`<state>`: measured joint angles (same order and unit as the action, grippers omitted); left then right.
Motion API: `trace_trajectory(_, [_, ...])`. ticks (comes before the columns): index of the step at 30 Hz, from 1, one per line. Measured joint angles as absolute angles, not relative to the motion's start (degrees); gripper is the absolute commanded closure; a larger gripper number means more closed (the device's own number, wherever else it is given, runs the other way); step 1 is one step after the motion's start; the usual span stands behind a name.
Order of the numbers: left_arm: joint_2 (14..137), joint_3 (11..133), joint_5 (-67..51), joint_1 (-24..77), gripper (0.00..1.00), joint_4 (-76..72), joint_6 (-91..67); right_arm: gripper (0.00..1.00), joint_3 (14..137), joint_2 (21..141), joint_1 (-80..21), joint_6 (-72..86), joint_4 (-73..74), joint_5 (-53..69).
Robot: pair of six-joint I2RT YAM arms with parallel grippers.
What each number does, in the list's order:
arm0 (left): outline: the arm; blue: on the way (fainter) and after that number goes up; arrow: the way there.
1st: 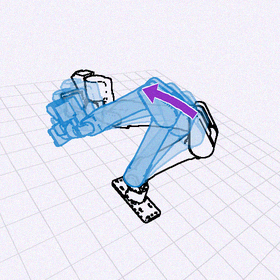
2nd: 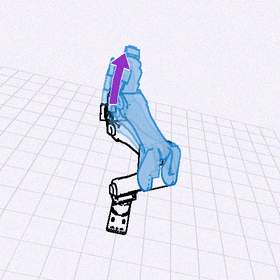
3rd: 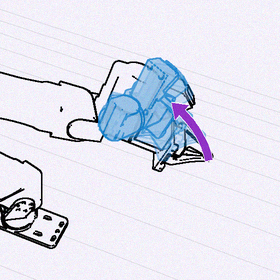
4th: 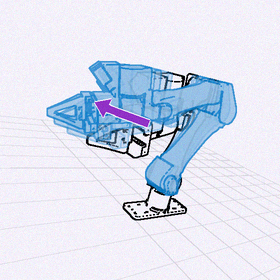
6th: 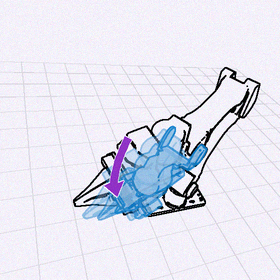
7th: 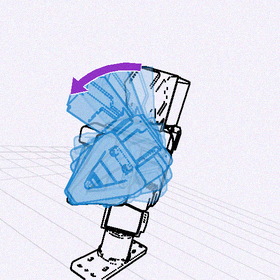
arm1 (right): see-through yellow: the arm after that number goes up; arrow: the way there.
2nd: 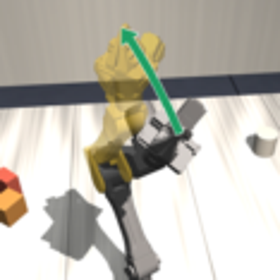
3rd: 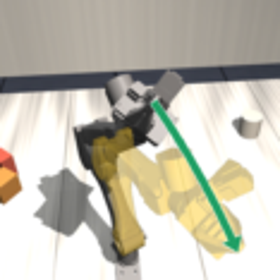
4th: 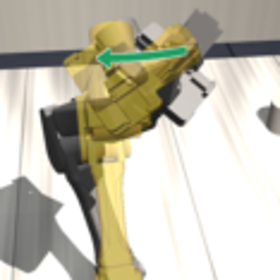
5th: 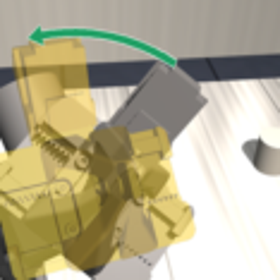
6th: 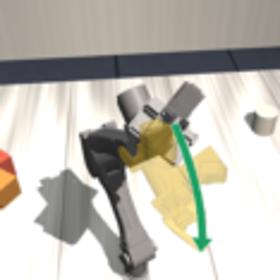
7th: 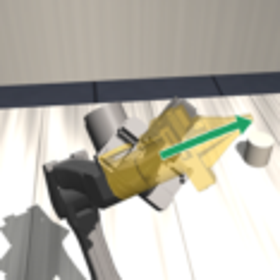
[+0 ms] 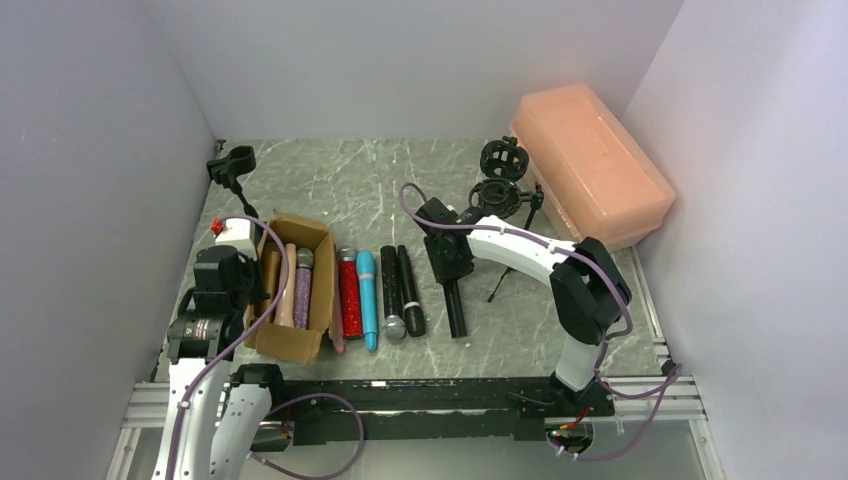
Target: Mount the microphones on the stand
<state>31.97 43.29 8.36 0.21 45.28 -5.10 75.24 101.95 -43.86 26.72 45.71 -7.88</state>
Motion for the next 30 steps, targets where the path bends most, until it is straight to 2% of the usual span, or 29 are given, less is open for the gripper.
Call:
trace_trajectory(4, [32.0, 43.3, 8.3, 0.2, 1.00, 45.3, -5.1, 0.74, 73.6, 102.9, -43.8, 26.5, 45.1, -13.0])
trace_trajectory(11, [32.0, 43.3, 7.8, 0.2, 1.00, 45.3, -5.1, 0.41, 72.6, 105.5, -43.6, 26.3, 45.1, -19.4])
trace_trajectory(13, [31.9, 43.3, 7.8, 0.2, 1.00, 45.3, -5.1, 0.36, 72.9, 105.5, -43.9, 26.5, 45.5, -20.7])
trace_trajectory(17, [31.6, 43.3, 7.6, 0.2, 1.00, 45.3, -5.1, 0.34, 77.1, 105.2, -46.3, 27.5, 48.2, -21.8])
trace_trajectory(22, [31.3, 43.3, 7.4, 0.2, 1.00, 45.3, -5.2, 0.35, 90.7, 104.9, -53.9, 30.8, 50.0, -21.1])
trace_trajectory(30, [31.1, 43.3, 7.3, 0.2, 1.00, 45.3, -5.7, 0.41, 110.3, 108.4, -62.9, 38.8, 43.5, -9.8])
